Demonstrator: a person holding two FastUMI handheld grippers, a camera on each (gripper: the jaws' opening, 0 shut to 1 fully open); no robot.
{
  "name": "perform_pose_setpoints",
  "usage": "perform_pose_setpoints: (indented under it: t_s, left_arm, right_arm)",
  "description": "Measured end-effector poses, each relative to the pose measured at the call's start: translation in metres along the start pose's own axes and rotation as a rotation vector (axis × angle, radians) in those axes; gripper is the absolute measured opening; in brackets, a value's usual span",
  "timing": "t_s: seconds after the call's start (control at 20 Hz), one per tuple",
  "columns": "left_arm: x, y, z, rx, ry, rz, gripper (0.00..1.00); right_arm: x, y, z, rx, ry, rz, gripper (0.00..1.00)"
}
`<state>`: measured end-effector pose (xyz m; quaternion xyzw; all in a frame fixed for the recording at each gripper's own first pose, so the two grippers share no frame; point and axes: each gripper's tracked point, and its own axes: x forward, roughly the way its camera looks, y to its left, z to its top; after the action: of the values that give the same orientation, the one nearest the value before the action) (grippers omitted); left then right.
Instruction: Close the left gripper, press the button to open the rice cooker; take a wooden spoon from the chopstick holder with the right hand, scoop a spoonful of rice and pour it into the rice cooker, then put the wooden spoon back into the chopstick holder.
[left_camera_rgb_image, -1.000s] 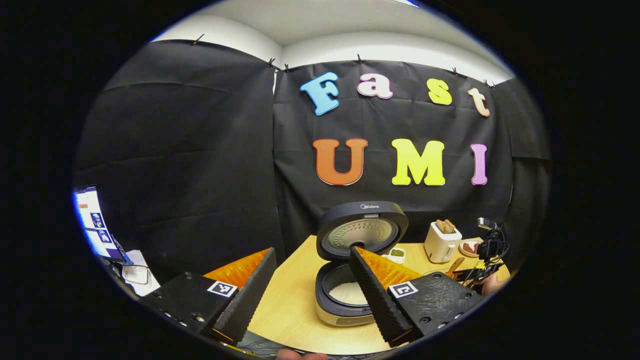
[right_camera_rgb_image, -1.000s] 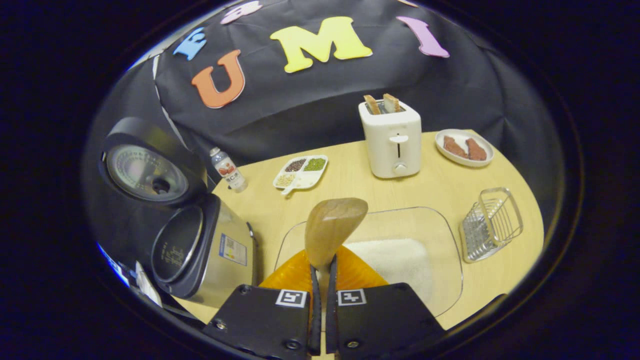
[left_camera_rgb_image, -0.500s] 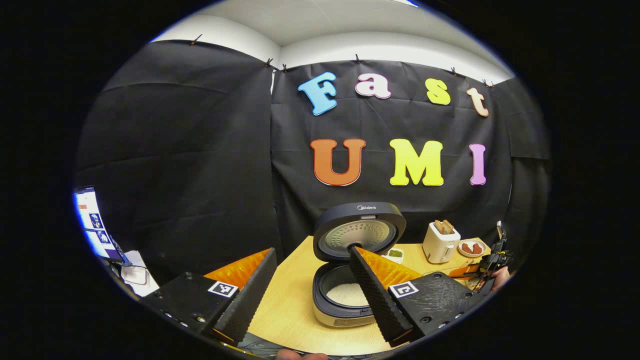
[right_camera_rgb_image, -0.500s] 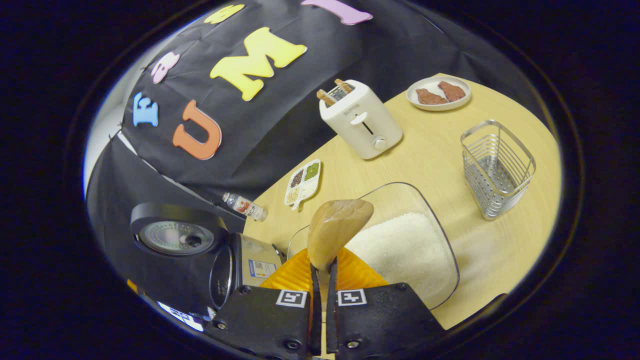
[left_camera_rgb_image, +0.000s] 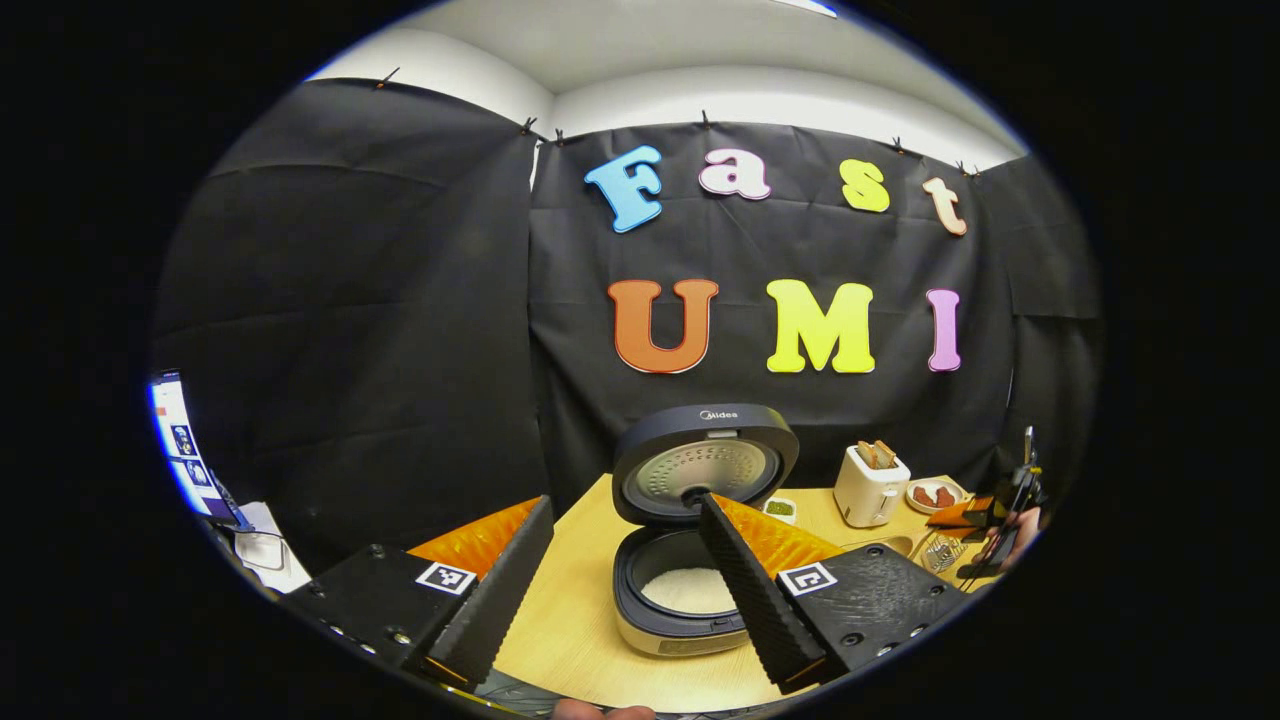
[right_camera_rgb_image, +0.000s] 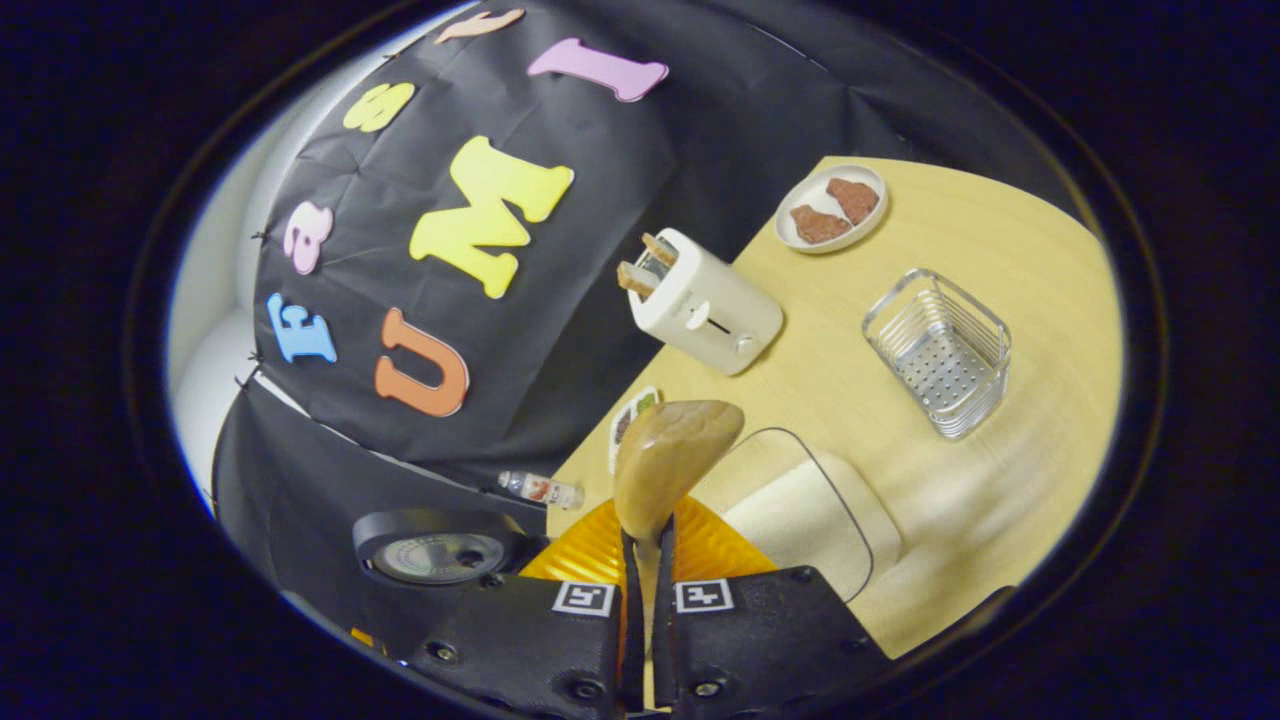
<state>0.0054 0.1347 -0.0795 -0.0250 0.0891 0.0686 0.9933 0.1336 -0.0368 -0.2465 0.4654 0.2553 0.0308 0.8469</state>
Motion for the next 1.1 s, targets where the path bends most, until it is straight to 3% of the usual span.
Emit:
perform_pose_setpoints:
  t_s: [0.3,0.5,0.8,1.1]
  left_arm:
    - [0.000,0.001,-0.017,0.006,-0.022,-0.051,0.95]
    - [-0.017,0.012,-0.030,0.011,-0.033,-0.085,0.95]
    - [-0.022,0.011,-0.045,0.049,-0.071,-0.179,0.94]
    - [-0.011,0.028,-0.086,-0.001,-0.070,-0.195,0.94]
  right_arm:
    - [-0.012,0.110,-0.036,-0.058,0.039,0.142,0.09]
    - [0.000,0.164,-0.076,-0.132,0.087,0.185,0.08]
    - [0.036,0.178,-0.134,-0.195,0.122,0.091,0.09]
    - [0.071,0.181,-0.168,-0.343,0.104,0.000,0.09]
